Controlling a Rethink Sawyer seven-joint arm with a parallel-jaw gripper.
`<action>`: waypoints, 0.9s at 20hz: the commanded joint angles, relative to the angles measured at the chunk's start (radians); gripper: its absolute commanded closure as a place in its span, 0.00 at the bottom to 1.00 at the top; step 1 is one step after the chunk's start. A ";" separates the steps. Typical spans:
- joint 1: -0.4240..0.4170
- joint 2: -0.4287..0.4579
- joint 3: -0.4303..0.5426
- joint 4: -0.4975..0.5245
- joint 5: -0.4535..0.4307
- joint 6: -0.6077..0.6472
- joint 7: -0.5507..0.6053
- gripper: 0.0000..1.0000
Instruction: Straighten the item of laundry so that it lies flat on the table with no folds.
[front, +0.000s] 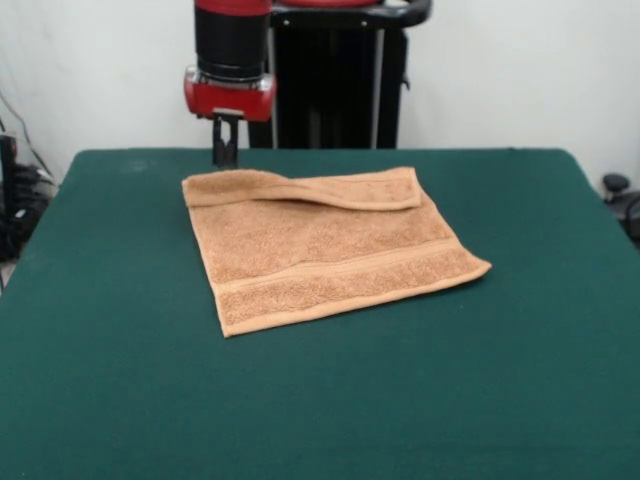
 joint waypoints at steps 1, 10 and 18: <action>0.003 -0.031 0.136 0.081 0.035 0.049 -0.039 1.00; -0.009 -0.027 0.134 0.076 0.028 0.044 -0.025 1.00; -0.024 0.004 0.123 0.058 0.007 0.018 -0.016 1.00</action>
